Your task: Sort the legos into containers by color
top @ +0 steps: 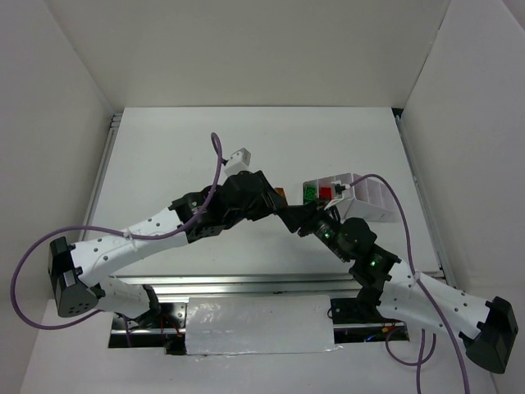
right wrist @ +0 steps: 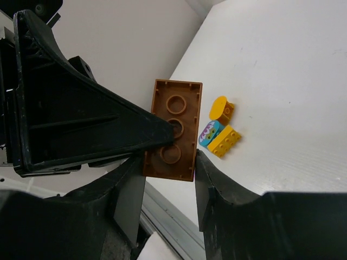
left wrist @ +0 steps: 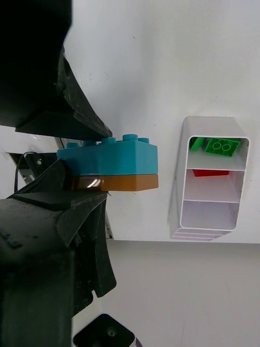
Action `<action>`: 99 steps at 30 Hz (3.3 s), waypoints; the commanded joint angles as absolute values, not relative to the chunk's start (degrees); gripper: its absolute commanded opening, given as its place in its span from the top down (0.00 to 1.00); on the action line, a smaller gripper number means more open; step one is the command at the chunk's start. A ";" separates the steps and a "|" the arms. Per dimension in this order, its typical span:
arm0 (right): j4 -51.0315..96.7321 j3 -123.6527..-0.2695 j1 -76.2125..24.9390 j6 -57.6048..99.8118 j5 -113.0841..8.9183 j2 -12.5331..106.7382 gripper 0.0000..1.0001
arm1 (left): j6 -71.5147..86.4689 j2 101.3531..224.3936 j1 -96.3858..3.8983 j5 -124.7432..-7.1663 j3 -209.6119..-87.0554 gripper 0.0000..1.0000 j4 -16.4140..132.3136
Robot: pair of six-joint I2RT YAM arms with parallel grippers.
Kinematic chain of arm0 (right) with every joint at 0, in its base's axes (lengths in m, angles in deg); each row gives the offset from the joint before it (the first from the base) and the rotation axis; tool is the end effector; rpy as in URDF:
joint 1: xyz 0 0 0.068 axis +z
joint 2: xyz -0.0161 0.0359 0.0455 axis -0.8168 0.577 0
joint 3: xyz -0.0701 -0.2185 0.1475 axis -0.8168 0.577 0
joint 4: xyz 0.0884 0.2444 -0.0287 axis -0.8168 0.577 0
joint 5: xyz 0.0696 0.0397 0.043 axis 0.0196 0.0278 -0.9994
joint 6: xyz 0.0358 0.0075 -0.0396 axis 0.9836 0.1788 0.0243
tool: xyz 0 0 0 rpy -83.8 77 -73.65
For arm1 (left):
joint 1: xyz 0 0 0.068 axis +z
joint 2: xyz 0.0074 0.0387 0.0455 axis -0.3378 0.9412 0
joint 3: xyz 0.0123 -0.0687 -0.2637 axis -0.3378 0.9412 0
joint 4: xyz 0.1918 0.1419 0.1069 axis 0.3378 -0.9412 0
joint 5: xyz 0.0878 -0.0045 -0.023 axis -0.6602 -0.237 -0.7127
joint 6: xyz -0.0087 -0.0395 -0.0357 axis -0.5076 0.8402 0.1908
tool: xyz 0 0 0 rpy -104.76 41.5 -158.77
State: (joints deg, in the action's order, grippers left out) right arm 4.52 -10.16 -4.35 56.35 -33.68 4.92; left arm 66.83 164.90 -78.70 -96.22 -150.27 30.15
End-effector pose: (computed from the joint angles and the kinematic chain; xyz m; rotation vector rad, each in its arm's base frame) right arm 0.1171 0.1311 0.2786 0.0417 1.6379 1.1276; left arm 0.1682 -0.2537 0.3649 -0.4757 2.1428 -0.9836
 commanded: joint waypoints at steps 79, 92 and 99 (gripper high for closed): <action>8.37 -28.25 -11.26 45.75 -79.17 -1.11 0.32 | 22.09 144.95 -74.50 -34.67 -138.57 1.00 62.79; 1.69 -26.14 -10.82 50.68 -86.11 2.85 0.53 | 21.21 145.03 -74.59 -35.54 -139.27 1.00 62.35; 4.85 -26.14 -10.82 48.57 -85.92 2.50 1.00 | 20.77 144.60 -74.59 -37.56 -139.45 1.00 61.39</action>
